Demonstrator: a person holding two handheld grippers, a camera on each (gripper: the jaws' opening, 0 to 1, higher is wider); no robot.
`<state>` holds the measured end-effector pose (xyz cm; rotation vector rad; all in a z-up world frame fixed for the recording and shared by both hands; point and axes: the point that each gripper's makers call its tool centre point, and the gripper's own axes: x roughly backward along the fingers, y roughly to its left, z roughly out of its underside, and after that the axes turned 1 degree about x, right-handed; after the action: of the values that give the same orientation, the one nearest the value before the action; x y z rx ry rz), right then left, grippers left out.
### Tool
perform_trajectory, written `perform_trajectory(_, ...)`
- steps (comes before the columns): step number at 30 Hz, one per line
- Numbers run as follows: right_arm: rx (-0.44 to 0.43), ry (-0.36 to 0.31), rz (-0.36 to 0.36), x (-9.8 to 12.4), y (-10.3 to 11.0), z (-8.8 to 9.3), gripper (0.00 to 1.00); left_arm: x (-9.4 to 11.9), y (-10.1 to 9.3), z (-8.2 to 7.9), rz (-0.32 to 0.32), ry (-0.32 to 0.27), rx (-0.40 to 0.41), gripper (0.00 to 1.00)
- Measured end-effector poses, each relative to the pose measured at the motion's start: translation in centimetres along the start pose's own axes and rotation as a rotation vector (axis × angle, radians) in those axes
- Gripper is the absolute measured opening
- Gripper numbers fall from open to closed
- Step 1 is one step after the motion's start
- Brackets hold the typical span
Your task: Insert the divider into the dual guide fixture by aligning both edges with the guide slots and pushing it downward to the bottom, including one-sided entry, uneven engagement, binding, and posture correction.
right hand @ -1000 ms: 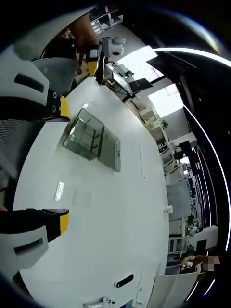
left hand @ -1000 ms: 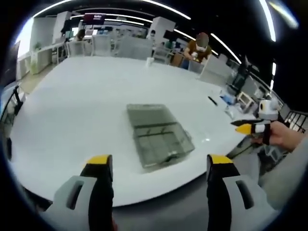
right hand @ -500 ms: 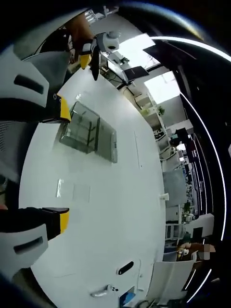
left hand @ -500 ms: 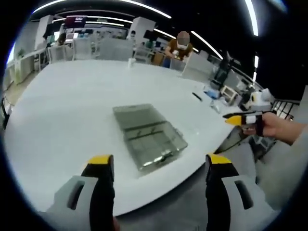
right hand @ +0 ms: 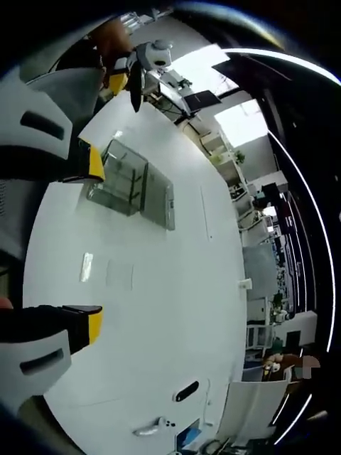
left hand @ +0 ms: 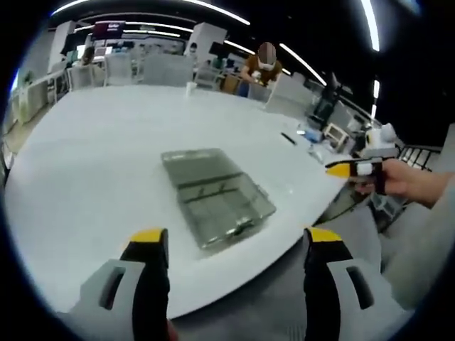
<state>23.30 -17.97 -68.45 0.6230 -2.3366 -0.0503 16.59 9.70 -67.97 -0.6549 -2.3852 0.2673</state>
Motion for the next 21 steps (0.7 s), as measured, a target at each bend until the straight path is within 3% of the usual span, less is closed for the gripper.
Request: perform_trajectory(21, 0.0, 0.051, -0.007, -2.8, -1.8, 0.4, 0.64, -0.7, -0.1, 0.0, -0.032, 0.008, 0.015, 0.74)
